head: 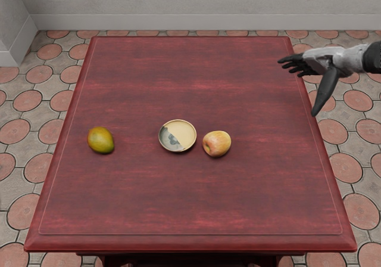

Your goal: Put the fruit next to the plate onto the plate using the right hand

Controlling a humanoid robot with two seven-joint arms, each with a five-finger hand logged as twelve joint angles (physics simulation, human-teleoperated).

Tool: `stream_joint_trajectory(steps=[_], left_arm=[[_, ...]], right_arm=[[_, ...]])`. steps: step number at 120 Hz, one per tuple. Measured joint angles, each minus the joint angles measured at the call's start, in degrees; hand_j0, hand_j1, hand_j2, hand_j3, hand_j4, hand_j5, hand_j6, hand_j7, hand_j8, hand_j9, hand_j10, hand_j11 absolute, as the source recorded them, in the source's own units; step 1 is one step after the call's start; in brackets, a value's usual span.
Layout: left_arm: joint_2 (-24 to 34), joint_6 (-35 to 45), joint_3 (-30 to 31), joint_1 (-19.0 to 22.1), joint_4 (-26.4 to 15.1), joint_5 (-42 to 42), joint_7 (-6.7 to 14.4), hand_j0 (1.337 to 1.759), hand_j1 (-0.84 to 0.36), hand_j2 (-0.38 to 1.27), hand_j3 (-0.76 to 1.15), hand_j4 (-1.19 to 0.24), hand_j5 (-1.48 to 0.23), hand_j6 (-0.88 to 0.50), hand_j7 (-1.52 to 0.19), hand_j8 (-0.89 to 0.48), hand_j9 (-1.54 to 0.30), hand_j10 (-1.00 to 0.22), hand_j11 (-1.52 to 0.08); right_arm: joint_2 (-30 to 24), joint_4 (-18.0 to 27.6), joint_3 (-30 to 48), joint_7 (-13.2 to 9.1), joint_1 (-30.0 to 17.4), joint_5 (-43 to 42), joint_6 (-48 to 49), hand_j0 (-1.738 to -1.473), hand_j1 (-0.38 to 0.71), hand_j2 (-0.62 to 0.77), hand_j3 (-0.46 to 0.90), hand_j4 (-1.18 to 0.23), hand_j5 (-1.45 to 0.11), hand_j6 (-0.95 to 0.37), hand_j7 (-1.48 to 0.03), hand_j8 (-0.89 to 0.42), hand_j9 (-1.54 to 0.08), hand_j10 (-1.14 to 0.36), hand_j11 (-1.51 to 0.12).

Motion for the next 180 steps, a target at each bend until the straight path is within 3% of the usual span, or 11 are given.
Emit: stream_joint_trajectory(steps=[11,27,31,38,44,52,63,82,111,145,180], left_arm=[[0.00,0.00,0.01,0.01,0.00,0.00,0.00,1.658,0.06,0.05,0.00,-0.25,-0.32,-0.25,-0.32,-0.25,-0.32,-0.24,-0.32],[0.00,0.00,0.01,-0.01,0.00,0.00,0.00,1.658,0.06,0.05,0.00,-0.25,-0.32,-0.25,-0.32,-0.25,-0.32,-0.24,-0.32],[0.00,0.00,0.00,0.06,0.00,0.00,0.00,1.658,0.06,0.05,0.00,-0.25,-0.32,-0.25,-0.32,-0.25,-0.32,-0.24,-0.32],[0.00,0.00,0.01,0.00,0.00,0.00,0.00,1.658,0.06,0.05,0.00,-0.25,-0.32,-0.25,-0.32,-0.25,-0.32,-0.24,-0.32],[0.00,0.00,0.01,0.06,0.00,0.00,0.00,1.658,0.06,0.05,0.00,-0.24,-0.32,-0.25,-0.32,-0.25,-0.32,-0.24,-0.32],[0.00,0.00,0.00,0.03,0.00,0.00,0.00,1.658,0.06,0.05,0.00,-0.25,-0.32,-0.25,-0.32,-0.25,-0.32,-0.24,-0.32],[0.00,0.00,0.02,0.06,0.00,0.00,0.00,1.658,0.06,0.05,0.00,-0.25,-0.32,-0.25,-0.32,-0.25,-0.32,-0.24,-0.32],[0.00,0.00,0.02,0.04,0.00,0.00,0.00,1.658,0.06,0.05,0.00,-0.24,-0.32,-0.24,-0.32,-0.24,-0.32,-0.24,-0.32],[0.00,0.00,0.04,0.07,0.00,0.00,0.00,1.658,0.06,0.05,0.00,-0.24,-0.32,-0.24,-0.32,-0.24,-0.32,-0.24,-0.32],[0.00,0.00,0.01,0.03,0.00,0.00,0.00,1.658,0.06,0.05,0.00,-0.24,-0.32,-0.25,-0.32,-0.25,-0.32,-0.24,-0.32],[0.00,0.00,0.03,0.03,0.00,0.00,0.00,1.658,0.06,0.05,0.00,-0.24,-0.32,-0.24,-0.32,-0.24,-0.32,-0.24,-0.32]], right_arm=[[0.22,0.29,-0.08,-0.74,0.15,0.82,0.00,-1.658,-0.31,-0.01,0.00,-0.03,-0.04,-0.04,-0.04,-0.03,-0.04,-0.03,-0.04],[0.13,4.49,0.15,-1.88,1.50,2.91,0.00,-1.658,-0.31,-0.01,0.00,-0.03,-0.04,-0.04,-0.04,-0.03,-0.04,-0.03,-0.04],[0.02,7.84,0.18,-4.62,2.20,3.20,0.00,-1.658,-0.31,-0.01,0.00,-0.03,-0.04,-0.04,-0.04,-0.03,-0.04,-0.03,-0.04],[0.37,14.02,0.59,-13.02,3.21,3.73,0.00,-1.658,-0.31,-0.01,0.00,-0.03,-0.04,-0.04,-0.04,-0.03,-0.04,-0.03,-0.04],[1.35,17.32,1.70,-17.95,3.71,4.67,0.00,-1.658,-0.31,-0.01,0.00,-0.04,-0.04,-0.04,-0.04,-0.04,-0.04,-0.03,-0.04],[1.55,21.21,2.75,-21.72,4.13,5.48,0.00,-1.658,-0.31,-0.01,0.00,-0.04,-0.04,-0.04,-0.04,-0.04,-0.04,-0.03,-0.04],[1.13,26.70,3.31,-24.19,4.45,5.98,-0.30,-1.658,-0.31,-0.01,0.00,-0.04,-0.04,-0.04,-0.04,-0.04,-0.04,-0.04,-0.04],[3.07,31.35,3.28,-25.55,4.33,5.43,-10.97,-1.658,-0.31,-0.01,0.00,-0.04,-0.05,-0.04,-0.04,-0.04,-0.05,-0.04,-0.05],[10.01,31.51,0.90,-25.89,0.36,-2.67,-26.58,-1.658,-0.31,-0.01,0.00,-0.04,-0.05,-0.04,-0.04,-0.04,-0.05,-0.04,-0.05],[11.57,37.58,-1.42,-25.93,-3.69,-7.53,-35.31,-1.658,-0.31,-0.01,0.00,-0.04,-0.05,-0.04,-0.04,-0.04,-0.05,-0.04,-0.05],[14.06,39.22,-6.87,-25.93,-5.05,-15.10,-42.85,-1.658,-0.31,-0.01,0.00,-0.04,-0.05,-0.04,-0.05,-0.04,-0.05,-0.04,-0.05]])
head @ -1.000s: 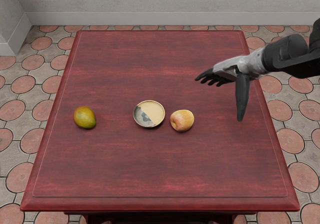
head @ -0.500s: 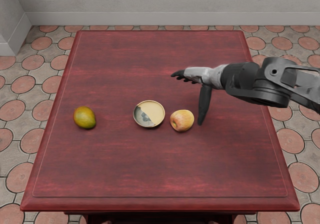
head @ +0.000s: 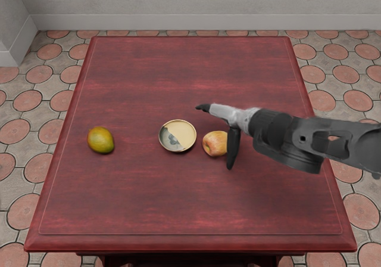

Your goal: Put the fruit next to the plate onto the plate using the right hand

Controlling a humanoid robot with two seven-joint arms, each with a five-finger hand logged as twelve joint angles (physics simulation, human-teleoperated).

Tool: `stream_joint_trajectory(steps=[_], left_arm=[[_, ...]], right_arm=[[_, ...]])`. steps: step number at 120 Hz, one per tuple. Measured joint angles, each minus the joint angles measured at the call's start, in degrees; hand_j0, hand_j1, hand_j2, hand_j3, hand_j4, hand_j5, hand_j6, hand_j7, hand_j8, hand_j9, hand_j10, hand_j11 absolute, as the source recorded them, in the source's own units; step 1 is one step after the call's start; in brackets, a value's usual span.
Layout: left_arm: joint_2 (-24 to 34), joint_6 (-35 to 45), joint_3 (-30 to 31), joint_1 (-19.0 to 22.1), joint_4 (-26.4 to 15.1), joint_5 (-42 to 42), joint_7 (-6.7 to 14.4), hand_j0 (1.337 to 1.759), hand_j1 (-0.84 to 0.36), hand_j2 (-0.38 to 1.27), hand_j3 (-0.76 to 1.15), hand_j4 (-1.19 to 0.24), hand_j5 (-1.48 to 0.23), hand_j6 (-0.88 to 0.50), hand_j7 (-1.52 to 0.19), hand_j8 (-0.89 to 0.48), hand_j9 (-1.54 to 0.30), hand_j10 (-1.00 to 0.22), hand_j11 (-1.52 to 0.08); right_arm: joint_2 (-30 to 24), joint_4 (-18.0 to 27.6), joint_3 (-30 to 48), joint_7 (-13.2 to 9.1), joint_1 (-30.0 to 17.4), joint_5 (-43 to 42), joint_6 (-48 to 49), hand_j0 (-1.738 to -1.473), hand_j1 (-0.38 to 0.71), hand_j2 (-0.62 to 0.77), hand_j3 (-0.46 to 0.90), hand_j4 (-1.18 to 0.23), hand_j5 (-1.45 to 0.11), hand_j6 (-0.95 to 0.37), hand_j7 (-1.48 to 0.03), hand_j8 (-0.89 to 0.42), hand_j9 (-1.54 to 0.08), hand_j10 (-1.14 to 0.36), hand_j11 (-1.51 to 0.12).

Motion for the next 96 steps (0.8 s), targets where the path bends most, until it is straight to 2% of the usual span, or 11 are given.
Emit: stream_joint_trajectory(steps=[51,96], left_arm=[[0.00,0.00,-0.01,-0.04,0.00,0.00,0.00,1.658,0.06,0.05,0.00,-0.24,-0.32,-0.24,-0.32,-0.24,-0.32,-0.24,-0.32],[0.00,0.00,-0.01,0.01,0.00,0.00,0.00,1.658,0.06,0.05,0.00,-0.24,-0.32,-0.24,-0.32,-0.24,-0.32,-0.24,-0.32]], right_arm=[[1.80,-0.07,-0.61,0.00,-3.74,-9.78,-4.44,-1.658,-0.26,-0.01,0.00,-0.08,-0.10,-0.08,-0.10,-0.08,-0.10,-0.08,-0.10],[1.92,0.06,-0.59,0.00,-5.39,-11.21,-5.88,-1.658,-0.05,-0.05,0.00,-0.26,-0.33,-0.26,-0.33,-0.26,-0.33,-0.26,-0.33]])
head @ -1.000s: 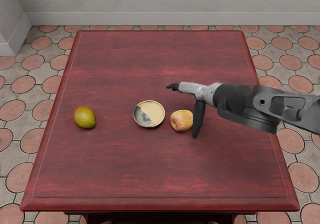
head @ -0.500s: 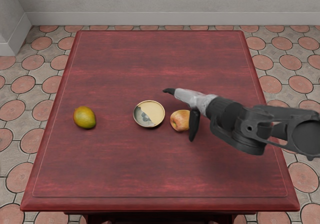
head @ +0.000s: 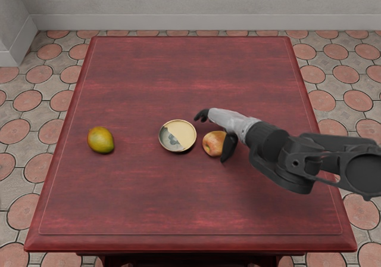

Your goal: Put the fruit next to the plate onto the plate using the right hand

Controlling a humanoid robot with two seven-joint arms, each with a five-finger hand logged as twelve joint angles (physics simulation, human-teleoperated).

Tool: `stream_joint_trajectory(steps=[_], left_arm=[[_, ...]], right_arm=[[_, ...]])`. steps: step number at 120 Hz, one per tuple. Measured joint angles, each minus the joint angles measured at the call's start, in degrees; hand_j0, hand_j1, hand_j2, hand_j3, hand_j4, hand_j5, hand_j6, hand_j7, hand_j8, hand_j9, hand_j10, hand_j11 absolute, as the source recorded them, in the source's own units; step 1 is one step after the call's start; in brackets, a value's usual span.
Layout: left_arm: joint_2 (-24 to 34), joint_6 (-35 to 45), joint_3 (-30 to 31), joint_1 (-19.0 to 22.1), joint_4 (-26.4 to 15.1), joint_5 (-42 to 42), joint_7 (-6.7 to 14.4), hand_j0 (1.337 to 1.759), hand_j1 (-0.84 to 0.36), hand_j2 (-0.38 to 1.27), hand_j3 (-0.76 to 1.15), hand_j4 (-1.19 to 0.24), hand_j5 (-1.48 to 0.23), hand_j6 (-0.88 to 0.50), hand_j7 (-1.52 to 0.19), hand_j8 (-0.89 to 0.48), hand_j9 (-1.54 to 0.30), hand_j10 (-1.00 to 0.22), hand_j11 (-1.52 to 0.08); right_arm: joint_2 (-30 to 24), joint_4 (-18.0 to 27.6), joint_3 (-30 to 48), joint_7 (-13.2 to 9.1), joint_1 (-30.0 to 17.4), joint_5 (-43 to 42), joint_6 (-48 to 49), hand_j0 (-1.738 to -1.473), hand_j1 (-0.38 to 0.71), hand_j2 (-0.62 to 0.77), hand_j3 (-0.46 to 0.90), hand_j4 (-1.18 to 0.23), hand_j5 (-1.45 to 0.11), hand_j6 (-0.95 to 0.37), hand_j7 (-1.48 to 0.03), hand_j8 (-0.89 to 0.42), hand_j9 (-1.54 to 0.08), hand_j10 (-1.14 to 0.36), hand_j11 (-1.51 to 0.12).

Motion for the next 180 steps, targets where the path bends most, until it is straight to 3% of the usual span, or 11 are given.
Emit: stream_joint_trajectory(steps=[44,95,112,124,158,180], left_arm=[[0.00,0.00,0.00,-0.02,0.00,0.00,0.00,1.658,0.06,0.05,0.00,-0.24,-0.32,-0.24,-0.32,-0.24,-0.32,-0.24,-0.32],[0.00,0.00,0.00,0.01,0.00,0.00,0.00,1.658,0.06,0.05,0.00,-0.24,-0.32,-0.24,-0.32,-0.24,-0.32,-0.24,-0.32],[0.00,0.00,-0.01,-0.01,0.00,0.00,0.00,1.658,0.06,0.05,0.00,-0.24,-0.32,-0.24,-0.32,-0.24,-0.32,-0.24,-0.32],[0.00,0.00,-0.01,0.01,0.00,0.00,0.00,1.658,0.06,0.05,0.00,-0.24,-0.32,-0.24,-0.32,-0.24,-0.32,-0.24,-0.32],[0.00,0.00,-0.03,-0.04,0.00,0.01,-0.01,1.658,0.06,0.05,0.00,-0.24,-0.32,-0.24,-0.32,-0.24,-0.32,-0.24,-0.32],[0.00,0.00,-0.03,-0.03,0.00,0.01,-0.01,1.658,0.06,0.05,0.00,-0.24,-0.32,-0.24,-0.32,-0.24,-0.32,-0.24,-0.32]], right_arm=[[-0.16,1.98,-0.02,0.00,-2.27,-2.50,-2.66,-1.658,0.05,-0.06,0.00,-0.34,-0.43,-0.34,-0.43,-0.34,-0.43,-0.33,-0.43],[-2.02,2.98,-0.78,0.00,-2.95,-2.88,-3.30,-1.658,0.08,-0.07,0.00,-0.36,-0.47,-0.36,-0.47,-0.36,-0.47,-0.36,-0.47],[-2.37,2.99,-0.83,0.00,-3.11,-2.97,-3.34,-1.658,0.16,-0.08,0.00,-0.43,-0.55,-0.41,-0.55,-0.40,-0.55,-0.43,-0.55],[-2.43,3.00,-0.78,0.00,-3.24,-2.97,-3.25,-1.655,0.19,-0.03,0.00,-0.49,-0.63,-0.37,-0.63,-0.35,-0.63,-0.47,-0.63],[-2.16,2.08,-0.52,0.01,-4.29,-3.91,-3.31,-1.642,0.16,-0.14,0.00,-0.52,-0.73,-0.38,-0.72,-0.31,-0.74,-0.48,-0.75],[-2.06,1.07,-0.22,0.05,-4.63,-3.33,-3.32,-1.641,0.15,-0.07,0.00,-0.52,-0.76,-0.36,-0.74,-0.36,-0.78,-0.56,-0.78]])
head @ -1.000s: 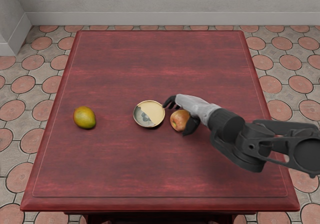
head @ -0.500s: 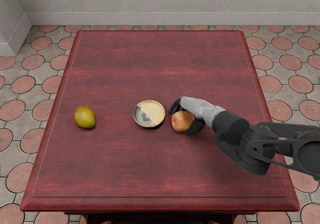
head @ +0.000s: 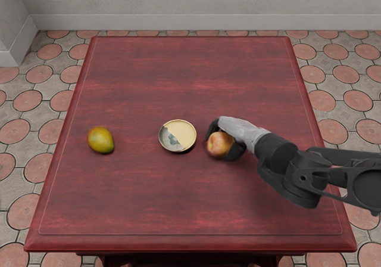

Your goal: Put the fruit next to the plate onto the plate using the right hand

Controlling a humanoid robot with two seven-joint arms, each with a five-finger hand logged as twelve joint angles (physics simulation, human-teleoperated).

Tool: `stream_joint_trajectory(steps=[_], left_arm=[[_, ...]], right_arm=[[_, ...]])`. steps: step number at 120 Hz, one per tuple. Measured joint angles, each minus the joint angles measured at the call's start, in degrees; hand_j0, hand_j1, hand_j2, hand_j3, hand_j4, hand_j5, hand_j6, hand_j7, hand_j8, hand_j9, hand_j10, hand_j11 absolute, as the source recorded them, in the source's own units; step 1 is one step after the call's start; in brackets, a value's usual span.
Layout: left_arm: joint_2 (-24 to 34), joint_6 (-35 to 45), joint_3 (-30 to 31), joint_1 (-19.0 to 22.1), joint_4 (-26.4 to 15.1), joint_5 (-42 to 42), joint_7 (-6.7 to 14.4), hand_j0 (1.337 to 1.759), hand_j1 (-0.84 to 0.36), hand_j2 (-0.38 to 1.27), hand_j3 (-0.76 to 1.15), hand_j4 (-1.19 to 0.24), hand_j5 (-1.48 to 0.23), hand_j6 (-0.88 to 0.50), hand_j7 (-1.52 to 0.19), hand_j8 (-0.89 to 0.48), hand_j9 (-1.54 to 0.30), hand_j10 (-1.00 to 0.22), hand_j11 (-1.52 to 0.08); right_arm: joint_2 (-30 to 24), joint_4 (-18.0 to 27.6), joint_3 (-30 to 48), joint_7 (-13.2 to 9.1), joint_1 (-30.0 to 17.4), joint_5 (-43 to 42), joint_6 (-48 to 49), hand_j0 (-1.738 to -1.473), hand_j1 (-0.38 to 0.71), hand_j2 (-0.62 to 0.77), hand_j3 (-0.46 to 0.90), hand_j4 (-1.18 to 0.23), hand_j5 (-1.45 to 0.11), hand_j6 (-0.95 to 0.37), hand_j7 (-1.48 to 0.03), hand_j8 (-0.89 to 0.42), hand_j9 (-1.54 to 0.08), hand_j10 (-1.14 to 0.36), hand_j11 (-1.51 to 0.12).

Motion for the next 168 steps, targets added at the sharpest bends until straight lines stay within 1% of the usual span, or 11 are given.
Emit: stream_joint_trajectory(steps=[5,15,25,44,55,76,104,137,141,154,168], left_arm=[[0.00,0.00,0.01,-0.01,0.00,0.00,0.00,1.658,0.06,0.05,0.00,-0.24,-0.32,-0.24,-0.32,-0.24,-0.32,-0.24,-0.32],[0.00,0.00,0.02,0.02,0.00,0.00,0.00,1.658,0.06,0.05,0.00,-0.24,-0.32,-0.24,-0.32,-0.24,-0.32,-0.24,-0.32],[0.00,0.00,0.02,0.00,0.00,-0.01,0.01,1.658,0.06,0.05,0.00,-0.24,-0.32,-0.24,-0.32,-0.24,-0.32,-0.24,-0.32],[0.00,0.00,0.03,0.01,0.00,-0.01,0.01,1.658,0.06,0.05,0.00,-0.24,-0.32,-0.24,-0.32,-0.24,-0.32,-0.24,-0.32],[0.00,0.00,0.02,0.04,0.00,-0.01,0.01,1.658,0.06,0.05,0.00,-0.24,-0.32,-0.24,-0.32,-0.24,-0.32,-0.24,-0.32],[0.00,0.00,0.04,0.00,0.00,-0.01,0.01,1.658,0.06,0.05,0.00,-0.24,-0.32,-0.24,-0.32,-0.24,-0.32,-0.24,-0.32],[0.00,0.00,0.03,0.02,0.00,-0.01,0.01,1.658,0.06,0.05,0.00,-0.24,-0.32,-0.24,-0.32,-0.24,-0.32,-0.24,-0.32],[0.00,0.00,0.02,0.05,0.00,-0.01,0.01,1.658,0.06,0.05,0.00,-0.24,-0.32,-0.24,-0.32,-0.24,-0.32,-0.24,-0.32],[0.00,0.00,0.02,0.00,0.00,-0.01,0.01,1.658,0.06,0.05,0.00,-0.24,-0.32,-0.24,-0.32,-0.24,-0.32,-0.24,-0.32],[0.00,0.00,0.01,-0.02,0.00,-0.01,0.01,1.658,0.06,0.05,0.00,-0.24,-0.32,-0.24,-0.32,-0.24,-0.32,-0.24,-0.32],[0.00,0.00,0.00,0.05,0.00,-0.01,0.01,1.658,0.06,0.05,0.00,-0.24,-0.32,-0.24,-0.32,-0.24,-0.32,-0.24,-0.32]], right_arm=[[0.00,-0.18,0.10,-0.02,0.14,0.36,0.08,-1.641,0.14,-0.07,0.00,-0.52,-0.77,-0.37,-0.75,-0.37,-0.79,-0.57,-0.78],[-0.01,-0.41,1.17,-0.04,0.47,0.98,0.18,-1.645,0.15,0.04,0.00,-0.56,-0.77,-0.39,-0.75,-0.40,-0.78,-0.60,-0.77],[-0.06,-0.52,1.98,-0.04,1.32,1.50,0.26,-1.648,0.16,0.08,0.00,-0.58,-0.77,-0.40,-0.75,-0.42,-0.78,-0.62,-0.77],[0.51,-0.67,3.08,-0.07,5.02,3.59,0.49,-1.651,0.16,0.06,0.00,-0.58,-0.77,-0.40,-0.76,-0.42,-0.78,-0.62,-0.77],[3.21,-1.80,3.34,-0.08,6.91,4.34,0.61,-1.652,0.16,0.07,0.00,-0.57,-0.77,-0.39,-0.76,-0.42,-0.78,-0.62,-0.77],[10.27,-6.31,3.44,-0.07,9.01,4.87,0.90,-1.653,0.17,0.07,0.00,-0.56,-0.77,-0.39,-0.76,-0.41,-0.78,-0.62,-0.77],[14.69,-9.94,2.99,-0.05,9.07,4.88,0.93,-1.653,0.16,0.07,0.00,-0.57,-0.77,-0.39,-0.75,-0.42,-0.78,-0.62,-0.77],[15.64,-11.78,2.70,-0.04,6.95,4.86,0.88,-1.655,0.16,0.08,0.00,-0.57,-0.76,-0.40,-0.73,-0.43,-0.75,-0.57,-0.74],[15.66,-11.83,2.72,-0.04,6.80,4.85,0.86,-1.655,0.15,0.06,0.00,-0.55,-0.72,-0.39,-0.69,-0.42,-0.71,-0.54,-0.70],[15.64,-11.94,3.05,-0.05,6.48,4.85,0.74,-1.656,-0.04,0.04,0.00,-0.34,-0.44,-0.25,-0.43,-0.26,-0.44,-0.33,-0.43],[14.98,-11.68,3.85,-0.05,6.72,6.38,0.78,-1.657,-0.16,0.02,0.00,-0.21,-0.27,-0.16,-0.26,-0.17,-0.27,-0.20,-0.27]])
